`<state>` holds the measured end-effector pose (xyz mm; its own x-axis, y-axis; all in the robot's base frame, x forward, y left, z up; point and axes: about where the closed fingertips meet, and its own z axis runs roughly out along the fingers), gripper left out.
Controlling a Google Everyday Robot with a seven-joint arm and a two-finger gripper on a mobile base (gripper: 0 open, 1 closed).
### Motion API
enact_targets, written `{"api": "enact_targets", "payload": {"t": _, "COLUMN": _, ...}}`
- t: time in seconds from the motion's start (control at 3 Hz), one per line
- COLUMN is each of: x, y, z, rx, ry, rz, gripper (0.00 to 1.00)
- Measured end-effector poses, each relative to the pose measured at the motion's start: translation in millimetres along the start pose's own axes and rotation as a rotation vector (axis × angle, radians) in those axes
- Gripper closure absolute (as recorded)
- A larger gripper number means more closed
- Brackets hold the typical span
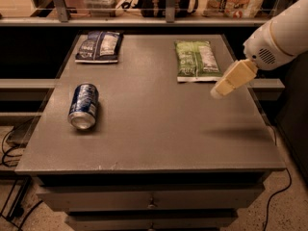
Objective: Move green jalapeno chip bag near pepsi can
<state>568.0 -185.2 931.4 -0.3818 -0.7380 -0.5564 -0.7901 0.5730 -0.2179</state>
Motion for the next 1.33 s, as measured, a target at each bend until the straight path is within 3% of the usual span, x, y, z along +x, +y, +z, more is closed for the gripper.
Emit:
{"api": "enact_targets", "payload": {"t": 0.67, "x": -20.9, "y": -16.2, "z": 46.2, "rx": -0.032, "ry": -0.062, "rz": 0.012, "gripper": 0.00}}
{"api": "enact_targets", "payload": {"t": 1.33, "x": -43.8, "y": -46.0, "z": 111.5, "rx": -0.096, "ry": -0.140, "rz": 0.066, "gripper": 0.00}}
